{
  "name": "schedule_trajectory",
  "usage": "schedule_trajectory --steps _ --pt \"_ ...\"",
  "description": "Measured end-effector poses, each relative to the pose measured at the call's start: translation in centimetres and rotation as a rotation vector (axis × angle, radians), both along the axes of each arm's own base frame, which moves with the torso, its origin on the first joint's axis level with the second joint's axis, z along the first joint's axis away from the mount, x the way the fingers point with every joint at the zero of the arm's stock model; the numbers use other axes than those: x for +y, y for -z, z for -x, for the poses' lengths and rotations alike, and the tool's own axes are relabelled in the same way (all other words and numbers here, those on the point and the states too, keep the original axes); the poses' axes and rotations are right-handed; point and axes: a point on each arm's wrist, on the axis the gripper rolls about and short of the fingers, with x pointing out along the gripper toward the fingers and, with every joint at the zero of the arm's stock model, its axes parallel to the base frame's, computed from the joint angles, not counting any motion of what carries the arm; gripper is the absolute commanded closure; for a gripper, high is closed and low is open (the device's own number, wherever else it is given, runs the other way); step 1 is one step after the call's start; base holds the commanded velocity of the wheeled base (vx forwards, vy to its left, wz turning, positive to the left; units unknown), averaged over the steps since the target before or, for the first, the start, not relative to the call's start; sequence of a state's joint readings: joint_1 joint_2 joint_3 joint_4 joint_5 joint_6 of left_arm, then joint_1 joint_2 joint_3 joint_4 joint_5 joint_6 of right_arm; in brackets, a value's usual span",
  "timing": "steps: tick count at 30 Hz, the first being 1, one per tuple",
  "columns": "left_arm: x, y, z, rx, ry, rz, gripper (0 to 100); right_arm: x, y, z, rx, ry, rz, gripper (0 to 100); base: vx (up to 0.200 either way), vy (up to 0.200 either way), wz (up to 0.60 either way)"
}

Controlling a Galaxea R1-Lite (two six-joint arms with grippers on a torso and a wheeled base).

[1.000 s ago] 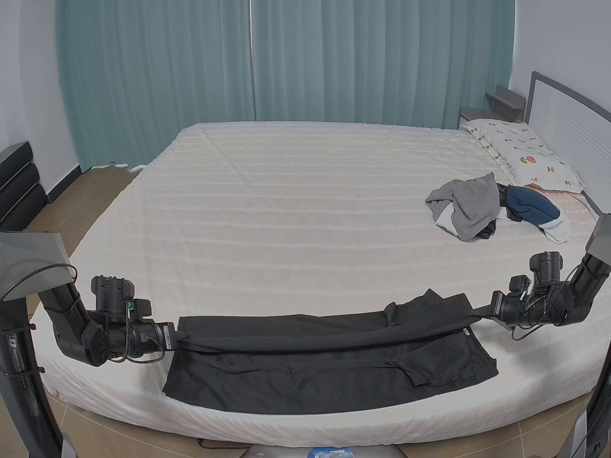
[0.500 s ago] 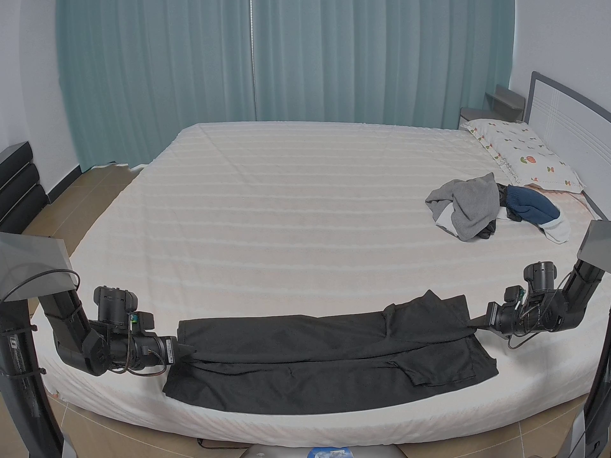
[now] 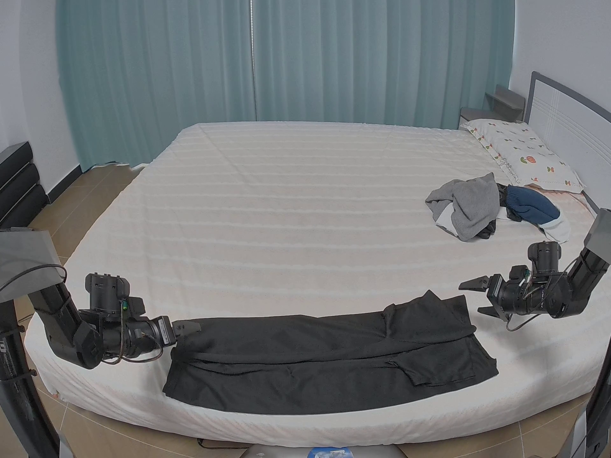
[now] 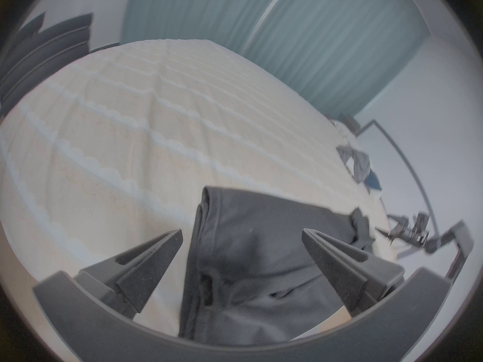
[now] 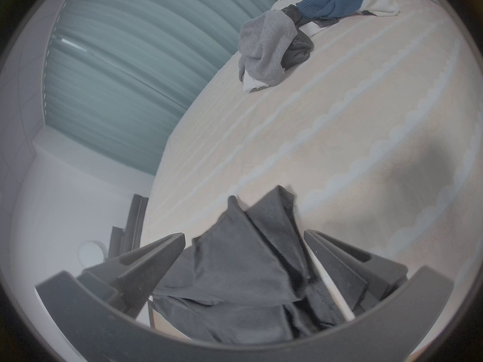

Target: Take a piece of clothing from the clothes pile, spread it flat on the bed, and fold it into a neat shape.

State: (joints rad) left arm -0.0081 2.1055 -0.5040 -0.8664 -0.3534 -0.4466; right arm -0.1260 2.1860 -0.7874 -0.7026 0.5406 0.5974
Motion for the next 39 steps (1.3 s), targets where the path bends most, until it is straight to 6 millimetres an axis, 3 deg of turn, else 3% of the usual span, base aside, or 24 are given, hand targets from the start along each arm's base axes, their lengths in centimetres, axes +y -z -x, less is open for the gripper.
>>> schedule_trajectory --steps 5,12,22,23,39 --pt "-0.1 -1.2 -2.2 -0.029 -0.085 0.106 0 0.6 -0.2 -0.5 0.02 0.027 -0.054 0 0.0 0.0 0.0" --pt "-0.3 0.5 -4.7 -0.008 -0.111 0.134 0 0.5 0.4 -1.3 0.049 0.078 -0.122 0 0.0 0.0 0.0" --pt "-0.5 2.0 -5.2 0.026 -0.128 0.117 0 0.0 1.4 -1.6 0.043 0.109 -0.136 0 0.0 0.0 0.0" --pt "-0.5 2.1 -5.2 0.025 -0.143 0.104 100 0.0 1.5 -1.6 0.044 0.109 -0.134 0 0.0 0.0 0.0" --pt "-0.4 2.8 -5.1 0.038 -0.167 0.079 100 -0.1 1.9 -1.4 0.058 0.111 -0.13 0 0.0 0.0 0.0"
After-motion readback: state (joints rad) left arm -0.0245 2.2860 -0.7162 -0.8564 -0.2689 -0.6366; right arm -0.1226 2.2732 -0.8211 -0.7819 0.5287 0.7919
